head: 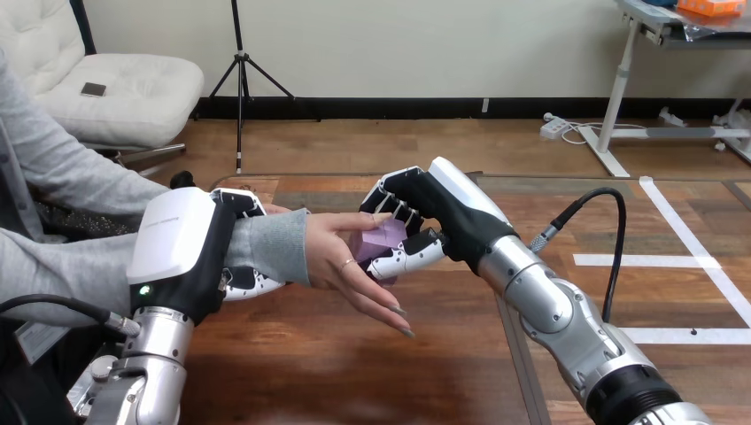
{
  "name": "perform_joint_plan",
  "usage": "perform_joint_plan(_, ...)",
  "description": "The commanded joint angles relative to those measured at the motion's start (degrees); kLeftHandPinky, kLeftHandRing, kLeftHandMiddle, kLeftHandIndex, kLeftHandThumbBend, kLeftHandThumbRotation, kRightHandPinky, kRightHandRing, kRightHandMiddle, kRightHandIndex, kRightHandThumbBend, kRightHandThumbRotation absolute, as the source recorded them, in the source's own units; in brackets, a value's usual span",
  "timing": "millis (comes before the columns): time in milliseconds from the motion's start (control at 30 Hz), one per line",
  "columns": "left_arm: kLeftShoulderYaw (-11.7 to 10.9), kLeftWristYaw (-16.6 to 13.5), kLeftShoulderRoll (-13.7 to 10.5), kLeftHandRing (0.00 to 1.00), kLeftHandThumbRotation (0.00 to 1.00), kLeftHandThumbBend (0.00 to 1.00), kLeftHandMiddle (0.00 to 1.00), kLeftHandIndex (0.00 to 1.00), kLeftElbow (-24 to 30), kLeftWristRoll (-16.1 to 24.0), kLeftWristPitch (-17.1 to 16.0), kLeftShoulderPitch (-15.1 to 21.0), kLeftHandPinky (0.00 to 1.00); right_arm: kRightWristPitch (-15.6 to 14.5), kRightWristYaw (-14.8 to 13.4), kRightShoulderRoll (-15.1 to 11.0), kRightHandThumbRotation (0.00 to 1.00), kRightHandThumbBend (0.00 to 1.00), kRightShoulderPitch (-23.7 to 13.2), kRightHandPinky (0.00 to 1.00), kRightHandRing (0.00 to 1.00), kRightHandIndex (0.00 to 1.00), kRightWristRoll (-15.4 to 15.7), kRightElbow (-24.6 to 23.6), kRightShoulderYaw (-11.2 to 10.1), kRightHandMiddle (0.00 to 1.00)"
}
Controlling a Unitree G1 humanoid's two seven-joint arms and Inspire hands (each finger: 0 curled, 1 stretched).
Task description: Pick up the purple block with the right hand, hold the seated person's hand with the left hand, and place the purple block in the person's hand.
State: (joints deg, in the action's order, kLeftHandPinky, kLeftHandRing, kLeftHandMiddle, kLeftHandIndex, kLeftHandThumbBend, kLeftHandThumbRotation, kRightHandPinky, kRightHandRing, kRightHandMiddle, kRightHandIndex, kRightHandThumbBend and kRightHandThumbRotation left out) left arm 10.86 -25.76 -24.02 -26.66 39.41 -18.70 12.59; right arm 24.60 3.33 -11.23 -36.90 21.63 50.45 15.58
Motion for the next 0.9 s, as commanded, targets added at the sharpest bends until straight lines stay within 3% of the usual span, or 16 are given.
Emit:
perform_joint_plan(0, -0.1, -1.2, 3.1, 0.23, 0.00, 0.69, 0.30, 0.32, 3.2, -1.8, -1.6, 7.0, 0.18, 1.0, 0.2, 1.0, 0.00, 0.68, -1.0, 0.33, 0.36, 0.45, -0.6, -3.5, 0.0, 0.41)
perform_joint_plan(667, -0.1, -1.2, 3.7, 0.23, 0.00, 0.69, 0.30, 0.33, 3.4, -2.1, -2.0, 7.4, 0.18, -0.2, 0.7, 1.0, 0.00, 0.67, -0.3, 0.33, 0.37, 0.46, -0.8, -3.8, -0.1, 0.42)
perform_joint_plan(867, 0.0, -3.0, 3.9, 0.23, 0.00, 0.70, 0.30, 0.32, 2.1, -1.8, -3.5, 7.8, 0.18, -0.6, 0.6, 0.8, 0.00, 0.68, 0.0, 0.33, 0.37, 0.46, -0.6, -4.2, -0.1, 0.42)
